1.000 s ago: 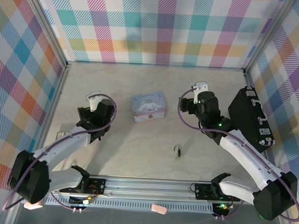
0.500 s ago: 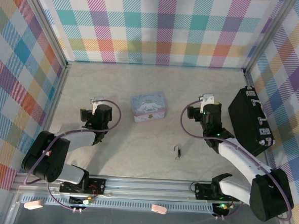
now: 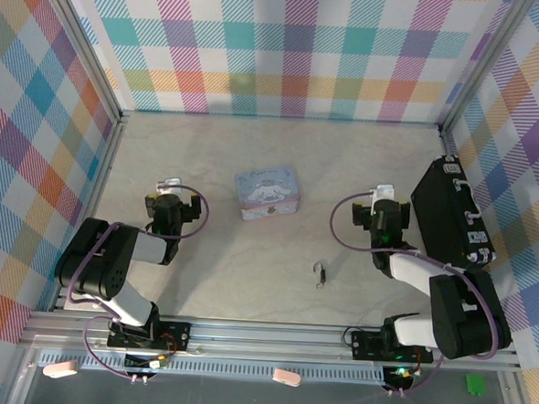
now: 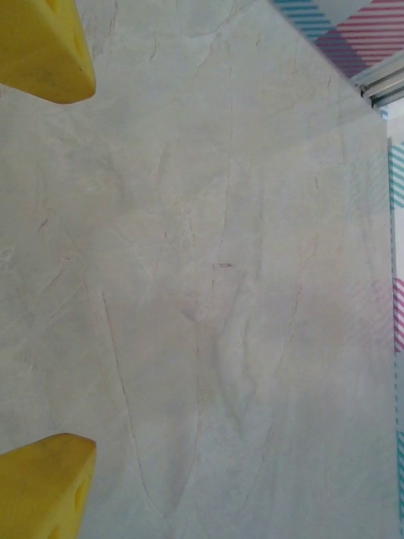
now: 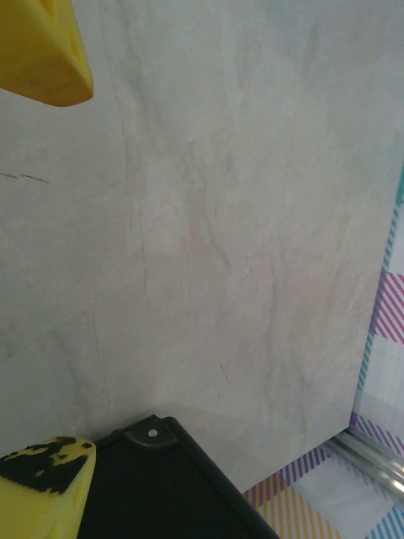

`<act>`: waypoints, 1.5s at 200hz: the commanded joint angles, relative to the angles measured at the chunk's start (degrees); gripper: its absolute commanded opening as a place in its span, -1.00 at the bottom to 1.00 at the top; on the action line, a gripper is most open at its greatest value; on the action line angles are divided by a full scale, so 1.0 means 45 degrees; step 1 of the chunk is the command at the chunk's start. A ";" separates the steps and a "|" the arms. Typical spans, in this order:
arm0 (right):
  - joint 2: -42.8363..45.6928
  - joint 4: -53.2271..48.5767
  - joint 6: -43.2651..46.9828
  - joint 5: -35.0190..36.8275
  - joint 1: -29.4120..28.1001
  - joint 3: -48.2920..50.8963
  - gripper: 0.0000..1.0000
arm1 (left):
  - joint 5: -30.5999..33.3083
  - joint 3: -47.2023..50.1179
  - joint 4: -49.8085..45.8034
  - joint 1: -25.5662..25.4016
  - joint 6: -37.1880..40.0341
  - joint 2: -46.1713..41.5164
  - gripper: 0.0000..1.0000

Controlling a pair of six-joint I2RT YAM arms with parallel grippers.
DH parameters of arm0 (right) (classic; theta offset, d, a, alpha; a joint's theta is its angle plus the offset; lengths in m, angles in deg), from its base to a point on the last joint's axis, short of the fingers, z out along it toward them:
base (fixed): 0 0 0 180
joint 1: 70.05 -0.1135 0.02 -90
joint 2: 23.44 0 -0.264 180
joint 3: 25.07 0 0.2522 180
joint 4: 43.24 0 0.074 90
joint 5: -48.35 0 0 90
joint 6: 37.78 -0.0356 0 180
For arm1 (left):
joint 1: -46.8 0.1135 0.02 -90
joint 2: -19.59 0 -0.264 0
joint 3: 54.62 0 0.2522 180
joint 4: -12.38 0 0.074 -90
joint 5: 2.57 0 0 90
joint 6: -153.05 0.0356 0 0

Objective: Unlock a padlock with a key

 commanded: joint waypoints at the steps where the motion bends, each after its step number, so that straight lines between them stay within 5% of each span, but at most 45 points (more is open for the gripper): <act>1: -0.0181 0.1073 -0.0618 -0.0862 0.0368 0.0126 1.00 | -0.0741 -0.0374 -0.0046 0.0343 -0.0562 0.0019 0.99; 84: -0.2171 0.4200 -0.0883 -0.4782 0.1871 0.0380 1.00 | -0.0727 -0.0319 0.0140 0.0348 -0.0544 0.0038 0.99; 107: -0.2610 0.3357 -0.1547 -0.5483 0.2605 -0.0103 0.97 | -0.0719 -0.0323 0.0144 0.0352 -0.0531 0.0055 0.99; 300: -0.2665 0.3716 -0.1531 -0.5389 0.2556 -0.0007 0.98 | -0.0718 -0.0344 0.0135 0.0364 -0.0545 0.0037 0.99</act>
